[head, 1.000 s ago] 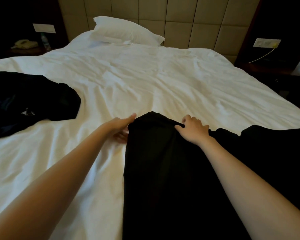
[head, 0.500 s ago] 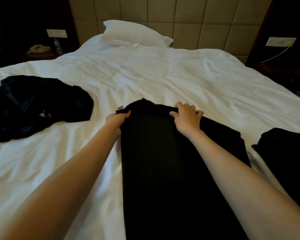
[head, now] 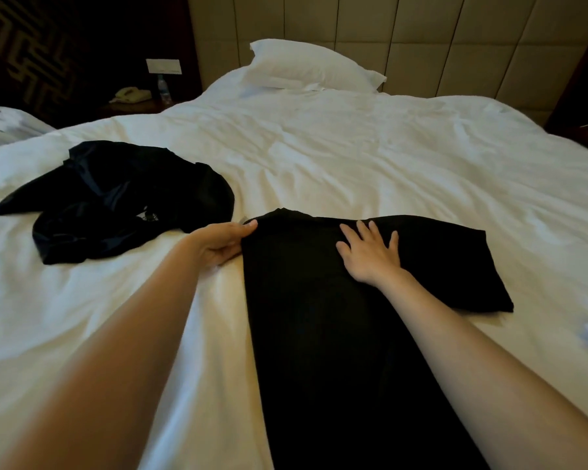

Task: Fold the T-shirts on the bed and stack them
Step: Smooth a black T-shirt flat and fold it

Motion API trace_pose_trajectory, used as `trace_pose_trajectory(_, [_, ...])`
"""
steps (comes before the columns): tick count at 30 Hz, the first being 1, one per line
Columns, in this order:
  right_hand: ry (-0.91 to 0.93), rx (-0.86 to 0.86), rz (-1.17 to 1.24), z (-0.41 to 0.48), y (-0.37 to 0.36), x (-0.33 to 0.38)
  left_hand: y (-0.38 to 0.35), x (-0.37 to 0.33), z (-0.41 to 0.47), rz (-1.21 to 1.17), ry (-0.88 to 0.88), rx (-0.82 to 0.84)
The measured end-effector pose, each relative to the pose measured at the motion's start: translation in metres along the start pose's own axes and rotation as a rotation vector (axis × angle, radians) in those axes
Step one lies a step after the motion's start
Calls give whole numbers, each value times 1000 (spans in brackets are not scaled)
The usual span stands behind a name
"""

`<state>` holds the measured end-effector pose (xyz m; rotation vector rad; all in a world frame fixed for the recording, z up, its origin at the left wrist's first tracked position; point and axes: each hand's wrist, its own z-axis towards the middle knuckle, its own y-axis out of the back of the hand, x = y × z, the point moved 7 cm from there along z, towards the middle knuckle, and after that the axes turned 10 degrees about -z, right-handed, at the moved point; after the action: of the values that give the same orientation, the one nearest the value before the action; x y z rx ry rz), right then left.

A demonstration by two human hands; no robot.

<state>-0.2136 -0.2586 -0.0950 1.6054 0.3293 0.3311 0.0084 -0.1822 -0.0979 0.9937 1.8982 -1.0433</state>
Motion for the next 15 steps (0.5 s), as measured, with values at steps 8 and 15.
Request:
trace_pose_trajectory(8, [-61, 9, -91, 2, 3, 10, 8, -4, -9, 42, -162, 117])
trace_pose_trajectory(15, [-60, 14, -74, 2, -4, 7, 17, -11, -5, 224, -364, -139])
